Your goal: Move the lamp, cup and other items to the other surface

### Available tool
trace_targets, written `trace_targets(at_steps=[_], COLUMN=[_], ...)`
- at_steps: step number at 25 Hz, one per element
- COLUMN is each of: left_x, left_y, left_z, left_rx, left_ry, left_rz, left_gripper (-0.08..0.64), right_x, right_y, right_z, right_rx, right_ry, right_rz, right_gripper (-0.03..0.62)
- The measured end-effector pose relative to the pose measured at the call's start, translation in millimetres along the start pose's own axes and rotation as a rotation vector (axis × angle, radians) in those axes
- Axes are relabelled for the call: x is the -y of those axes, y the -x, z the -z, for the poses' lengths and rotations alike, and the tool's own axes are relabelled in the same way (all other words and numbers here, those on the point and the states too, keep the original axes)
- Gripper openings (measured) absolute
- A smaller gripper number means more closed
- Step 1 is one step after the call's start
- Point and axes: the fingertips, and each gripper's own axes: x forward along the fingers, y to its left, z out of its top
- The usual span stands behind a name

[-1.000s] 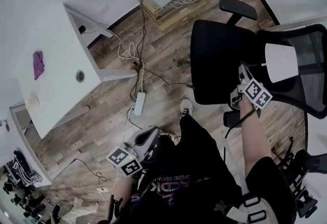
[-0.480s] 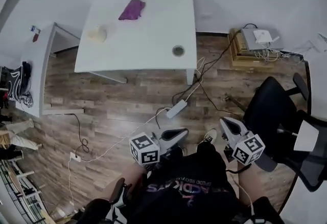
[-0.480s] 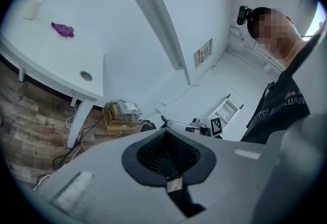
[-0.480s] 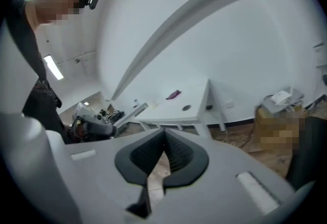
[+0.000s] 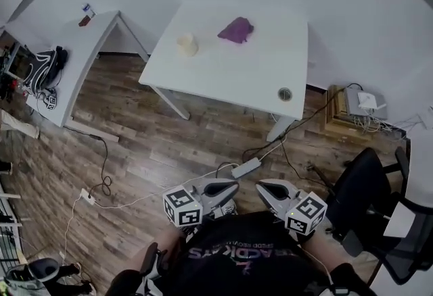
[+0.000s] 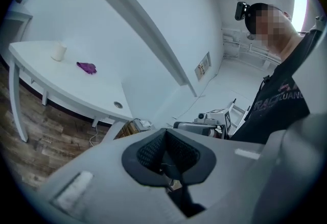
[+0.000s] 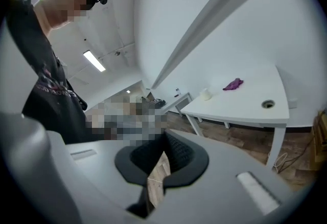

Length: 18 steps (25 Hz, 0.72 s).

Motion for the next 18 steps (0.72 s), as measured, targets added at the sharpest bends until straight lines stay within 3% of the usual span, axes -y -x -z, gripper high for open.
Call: trace_targets(at_steps=[8,18], left_x=[-7.9,-7.9], left_y=[58.3,67.6], left_z=[8.2,8.5], left_rx=[-0.004,0.041], left_ry=[-0.077,-0.079], left_rz=[-0.032,-0.068], left_gripper=[-0.002,-0.002], right_x=[-53.3,-67.6], right_y=[-59.2,-69.1], right_z=[8.7,12.5], right_rx=[-0.085,-0.149], right_ry=[0.124,0.188], right_rz=[-0.12,-0.138], right_gripper=[0.005,0.005])
